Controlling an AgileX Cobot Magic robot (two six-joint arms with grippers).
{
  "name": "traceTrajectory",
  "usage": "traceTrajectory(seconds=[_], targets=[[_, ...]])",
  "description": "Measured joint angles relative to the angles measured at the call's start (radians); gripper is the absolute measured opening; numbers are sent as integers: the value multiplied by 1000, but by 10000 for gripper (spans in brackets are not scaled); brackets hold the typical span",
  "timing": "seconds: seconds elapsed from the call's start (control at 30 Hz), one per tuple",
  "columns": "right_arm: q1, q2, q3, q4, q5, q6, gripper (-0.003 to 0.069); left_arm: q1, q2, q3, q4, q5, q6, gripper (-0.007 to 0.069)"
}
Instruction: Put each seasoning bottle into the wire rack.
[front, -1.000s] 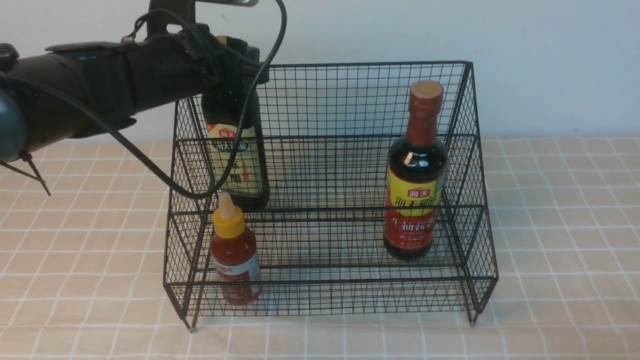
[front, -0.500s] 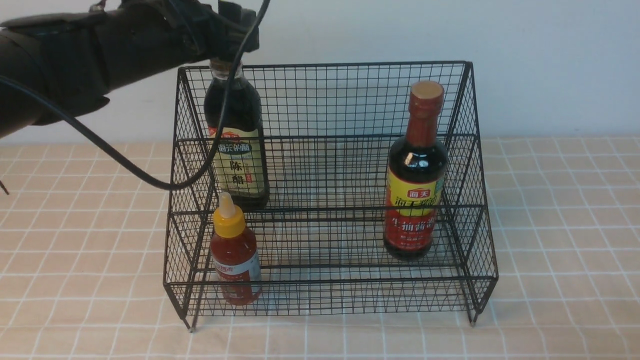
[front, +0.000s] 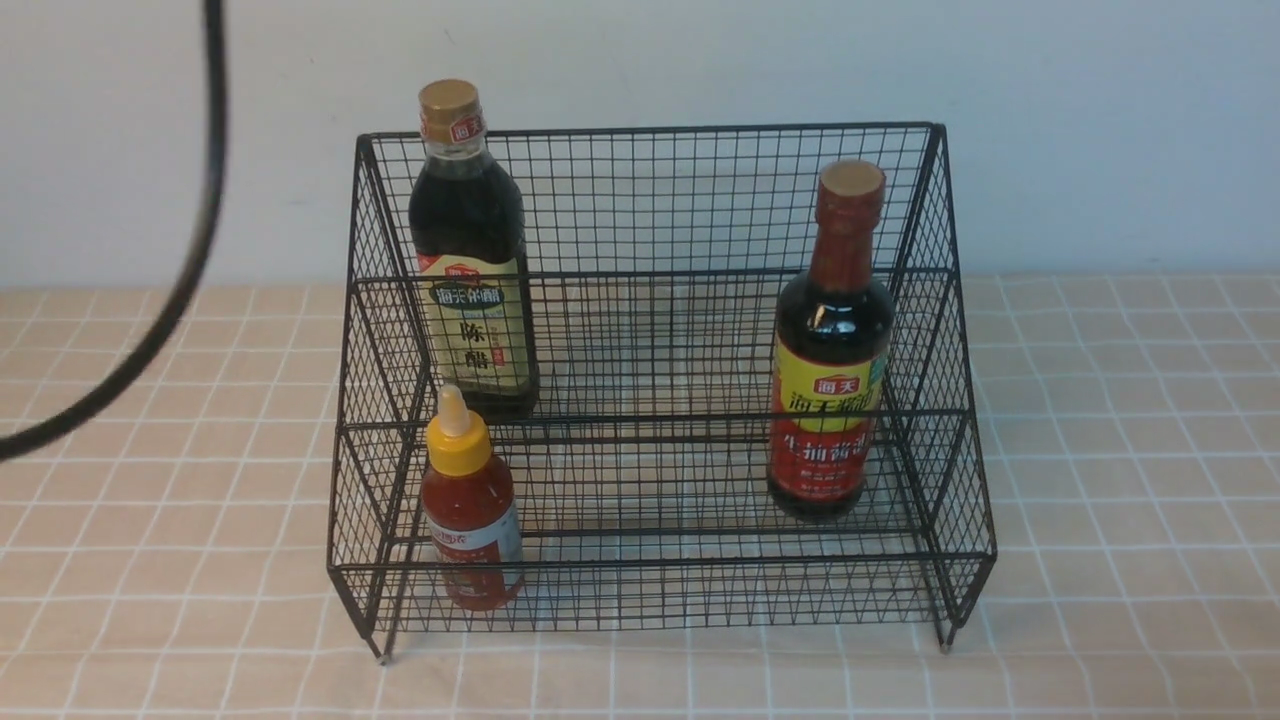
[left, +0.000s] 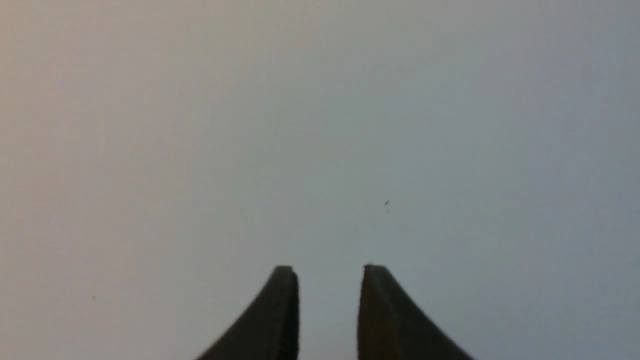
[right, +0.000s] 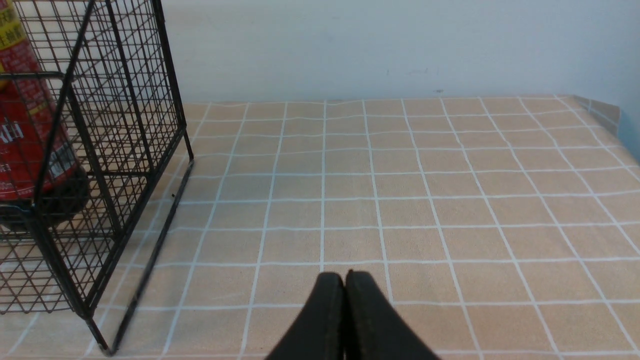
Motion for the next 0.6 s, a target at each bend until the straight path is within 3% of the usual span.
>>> traceTrajectory(seconds=[0.07, 0.17, 0.33, 0.37, 0.43, 0.5, 0.6], targets=[[0, 0, 0, 0, 0, 0, -14, 0, -77, 49, 0, 0, -4, 20], [0, 0, 0, 0, 0, 0, -14, 0, -180, 121, 0, 0, -56, -4], [0, 0, 0, 0, 0, 0, -14, 0, -293, 220, 0, 0, -271, -7], [0, 0, 0, 0, 0, 0, -14, 0, -339, 261, 0, 6, -437, -7], [0, 0, 0, 0, 0, 0, -14, 0, -362, 283, 0, 15, -537, -7], [0, 0, 0, 0, 0, 0, -14, 0, -413, 342, 0, 65, -798, -7], [0, 0, 0, 0, 0, 0, -14, 0, -454, 399, 0, 143, -1022, -7]])
